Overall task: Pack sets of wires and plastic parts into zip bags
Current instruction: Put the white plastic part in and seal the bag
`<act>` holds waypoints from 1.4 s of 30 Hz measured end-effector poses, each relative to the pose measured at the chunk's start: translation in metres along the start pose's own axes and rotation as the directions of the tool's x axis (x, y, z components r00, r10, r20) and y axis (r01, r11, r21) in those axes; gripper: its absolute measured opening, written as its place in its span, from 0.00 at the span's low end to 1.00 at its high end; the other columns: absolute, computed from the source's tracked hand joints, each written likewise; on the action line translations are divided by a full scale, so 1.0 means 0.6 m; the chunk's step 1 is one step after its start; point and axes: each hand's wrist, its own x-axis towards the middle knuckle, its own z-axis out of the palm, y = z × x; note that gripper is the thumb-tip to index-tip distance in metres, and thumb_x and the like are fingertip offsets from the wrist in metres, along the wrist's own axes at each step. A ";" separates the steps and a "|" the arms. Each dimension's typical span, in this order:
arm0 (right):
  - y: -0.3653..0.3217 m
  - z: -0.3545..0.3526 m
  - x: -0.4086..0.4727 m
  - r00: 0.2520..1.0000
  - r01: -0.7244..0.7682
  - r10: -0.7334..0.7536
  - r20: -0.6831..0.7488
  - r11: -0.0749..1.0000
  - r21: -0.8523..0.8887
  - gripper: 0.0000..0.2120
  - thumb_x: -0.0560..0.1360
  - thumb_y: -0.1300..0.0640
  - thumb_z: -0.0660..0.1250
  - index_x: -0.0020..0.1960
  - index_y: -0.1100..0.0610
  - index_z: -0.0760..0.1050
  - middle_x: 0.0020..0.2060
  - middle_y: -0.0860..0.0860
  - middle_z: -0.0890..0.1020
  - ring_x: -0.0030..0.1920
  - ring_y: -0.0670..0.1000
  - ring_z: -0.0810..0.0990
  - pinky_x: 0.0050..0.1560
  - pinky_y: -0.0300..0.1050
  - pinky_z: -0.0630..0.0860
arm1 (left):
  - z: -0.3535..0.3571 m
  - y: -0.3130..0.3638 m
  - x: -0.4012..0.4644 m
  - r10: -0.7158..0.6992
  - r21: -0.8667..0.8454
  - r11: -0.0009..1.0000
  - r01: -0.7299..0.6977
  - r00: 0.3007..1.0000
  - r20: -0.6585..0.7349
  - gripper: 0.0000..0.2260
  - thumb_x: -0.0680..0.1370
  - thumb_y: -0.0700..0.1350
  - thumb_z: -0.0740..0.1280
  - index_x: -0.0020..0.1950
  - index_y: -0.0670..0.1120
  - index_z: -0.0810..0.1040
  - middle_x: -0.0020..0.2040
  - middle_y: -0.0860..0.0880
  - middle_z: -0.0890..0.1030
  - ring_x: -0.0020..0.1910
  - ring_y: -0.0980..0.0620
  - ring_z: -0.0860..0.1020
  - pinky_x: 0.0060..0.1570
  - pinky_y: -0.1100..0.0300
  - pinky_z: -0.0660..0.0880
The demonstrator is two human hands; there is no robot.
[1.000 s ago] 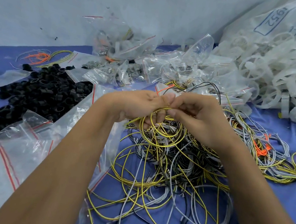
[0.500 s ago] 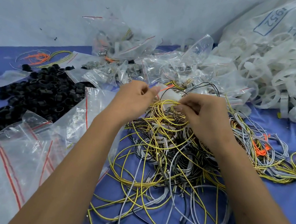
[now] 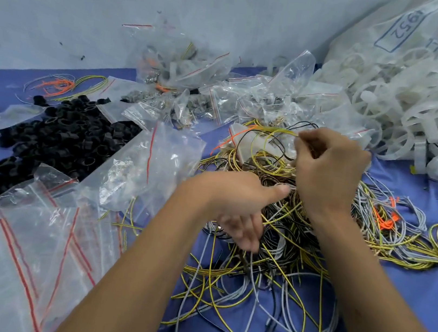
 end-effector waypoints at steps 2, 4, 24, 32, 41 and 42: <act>0.004 -0.001 0.005 0.991 -0.098 0.105 -0.079 0.991 0.088 0.03 0.75 0.58 0.73 0.45 0.56 0.86 0.34 0.48 0.85 0.32 0.46 0.84 0.40 0.47 0.82 | 0.013 0.007 0.003 0.055 -0.133 0.989 -0.060 0.998 -0.040 0.35 0.85 0.63 0.54 0.51 0.29 0.77 0.35 0.37 0.85 0.23 0.49 0.80 0.20 0.66 0.72; 0.009 0.000 0.009 0.963 -0.218 0.247 -0.111 0.951 0.220 0.02 0.74 0.59 0.73 0.44 0.56 0.85 0.31 0.48 0.85 0.29 0.45 0.84 0.35 0.47 0.82 | 0.016 0.011 0.005 0.087 -0.282 0.952 -0.118 0.989 -0.121 0.32 0.85 0.61 0.59 0.56 0.28 0.74 0.38 0.34 0.85 0.25 0.46 0.82 0.22 0.64 0.74; 0.001 0.010 0.008 0.820 -0.417 0.571 -0.019 0.621 0.664 0.02 0.75 0.68 0.72 0.45 0.63 0.82 0.31 0.53 0.84 0.29 0.51 0.84 0.31 0.42 0.80 | 0.020 0.025 0.056 -0.033 -0.708 0.567 -0.421 0.847 -0.531 0.07 0.82 0.38 0.68 0.44 0.41 0.75 0.41 0.41 0.80 0.26 0.50 0.82 0.26 0.64 0.78; 0.017 0.007 -0.001 0.985 -0.175 0.175 -0.010 0.984 -0.031 0.02 0.73 0.59 0.74 0.45 0.54 0.86 0.36 0.49 0.86 0.36 0.47 0.84 0.45 0.43 0.80 | 0.013 0.017 0.043 0.123 -0.152 0.788 -0.596 0.395 -0.910 0.10 0.83 0.43 0.64 0.42 0.51 0.73 0.36 0.49 0.84 0.36 0.44 0.84 0.38 0.49 0.81; 0.004 -0.010 0.003 0.915 0.114 -0.207 0.345 0.956 0.270 0.07 0.72 0.65 0.78 0.49 0.59 0.86 0.37 0.50 0.85 0.37 0.44 0.83 0.41 0.40 0.80 | -0.054 -0.008 0.024 0.496 0.503 0.856 -0.115 0.457 -0.739 0.03 0.80 0.48 0.71 0.48 0.51 0.85 0.52 0.47 0.81 0.57 0.45 0.76 0.55 0.53 0.70; 0.002 -0.012 0.002 0.914 0.085 -0.197 0.355 0.948 0.307 0.09 0.72 0.65 0.78 0.52 0.59 0.85 0.37 0.51 0.86 0.36 0.45 0.83 0.42 0.41 0.81 | -0.062 -0.009 0.022 0.549 0.564 0.816 -0.123 0.469 -0.692 0.03 0.80 0.47 0.71 0.48 0.50 0.84 0.53 0.47 0.81 0.59 0.45 0.75 0.59 0.53 0.68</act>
